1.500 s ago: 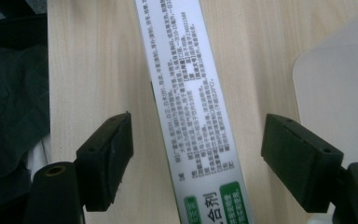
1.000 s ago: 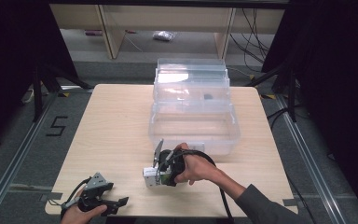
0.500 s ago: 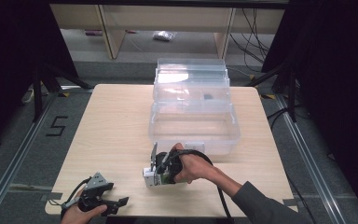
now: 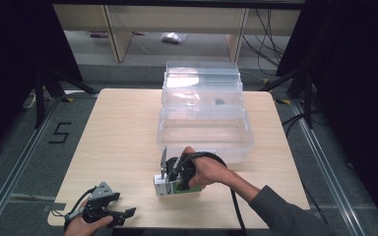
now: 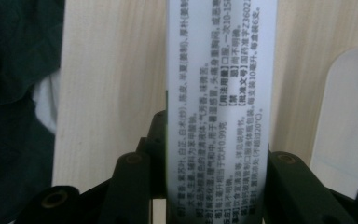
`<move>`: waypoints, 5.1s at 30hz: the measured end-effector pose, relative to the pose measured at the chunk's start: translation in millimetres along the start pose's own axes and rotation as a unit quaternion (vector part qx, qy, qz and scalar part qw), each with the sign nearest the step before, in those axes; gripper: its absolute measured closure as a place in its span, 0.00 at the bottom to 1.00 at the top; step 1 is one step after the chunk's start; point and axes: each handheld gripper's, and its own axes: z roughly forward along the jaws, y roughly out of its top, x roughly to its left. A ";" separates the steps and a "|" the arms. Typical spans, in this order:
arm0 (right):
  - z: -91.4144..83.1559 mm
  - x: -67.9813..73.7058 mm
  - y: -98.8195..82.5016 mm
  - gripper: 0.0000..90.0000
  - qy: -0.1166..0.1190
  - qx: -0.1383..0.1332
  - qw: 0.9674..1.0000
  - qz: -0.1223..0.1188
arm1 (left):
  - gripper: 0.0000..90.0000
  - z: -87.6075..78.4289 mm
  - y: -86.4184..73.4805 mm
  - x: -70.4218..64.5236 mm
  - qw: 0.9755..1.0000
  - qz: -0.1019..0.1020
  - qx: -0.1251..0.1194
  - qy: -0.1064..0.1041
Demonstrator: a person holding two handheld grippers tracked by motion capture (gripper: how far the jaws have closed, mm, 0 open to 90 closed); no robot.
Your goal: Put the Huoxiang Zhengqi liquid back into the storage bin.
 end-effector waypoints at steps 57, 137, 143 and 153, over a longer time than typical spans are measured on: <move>-116.8 -99.4 -138.4 0.73 -0.058 -0.025 0.992 0.109 | 0.16 1.2 -0.2 0.7 1.000 -0.003 0.000 0.002; -74.2 -121.2 -182.5 0.49 -0.049 -0.114 0.971 0.205 | 0.16 1.6 0.0 2.8 1.000 0.000 0.009 0.008; -76.9 -117.2 -178.6 0.47 -0.057 -0.114 0.968 0.215 | 0.16 0.8 0.0 2.7 1.000 -0.001 0.009 0.004; -81.6 -112.4 -173.2 0.45 -0.063 -0.124 0.963 0.230 | 0.16 1.2 0.0 2.4 1.000 -0.003 0.007 0.003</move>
